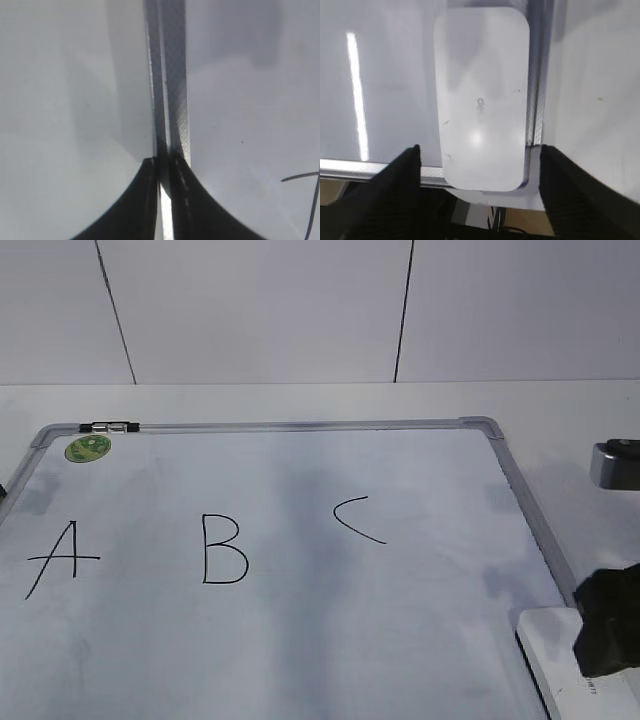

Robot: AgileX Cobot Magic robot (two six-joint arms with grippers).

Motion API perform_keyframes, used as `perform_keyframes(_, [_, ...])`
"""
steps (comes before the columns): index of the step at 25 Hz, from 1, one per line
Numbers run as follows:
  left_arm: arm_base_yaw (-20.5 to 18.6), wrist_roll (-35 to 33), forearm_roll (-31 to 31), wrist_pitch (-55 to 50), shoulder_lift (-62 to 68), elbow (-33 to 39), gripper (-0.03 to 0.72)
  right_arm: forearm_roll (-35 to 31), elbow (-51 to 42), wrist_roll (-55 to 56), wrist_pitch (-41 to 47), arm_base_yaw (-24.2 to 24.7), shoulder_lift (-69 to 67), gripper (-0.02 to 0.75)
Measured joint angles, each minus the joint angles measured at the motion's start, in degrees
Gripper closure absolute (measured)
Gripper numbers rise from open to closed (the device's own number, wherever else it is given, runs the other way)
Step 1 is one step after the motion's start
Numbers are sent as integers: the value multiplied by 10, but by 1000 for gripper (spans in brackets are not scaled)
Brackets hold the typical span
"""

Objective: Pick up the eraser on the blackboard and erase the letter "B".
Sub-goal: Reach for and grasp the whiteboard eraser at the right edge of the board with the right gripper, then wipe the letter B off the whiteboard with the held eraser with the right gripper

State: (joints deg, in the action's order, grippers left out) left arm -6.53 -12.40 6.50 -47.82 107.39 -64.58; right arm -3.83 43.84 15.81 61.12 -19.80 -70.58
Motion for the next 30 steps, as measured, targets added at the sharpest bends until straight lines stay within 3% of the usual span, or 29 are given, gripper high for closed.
perform_keyframes(3, [0,0,0,0,0,0,651,0,0,1,-22,0,-21,114])
perform_keyframes(6, [0,0,0,0,0,0,651,0,0,1,-28,0,-50,87])
perform_keyframes(30, [0,0,0,-1,0,0,651,0,1,-9,-75,-3,-148,102])
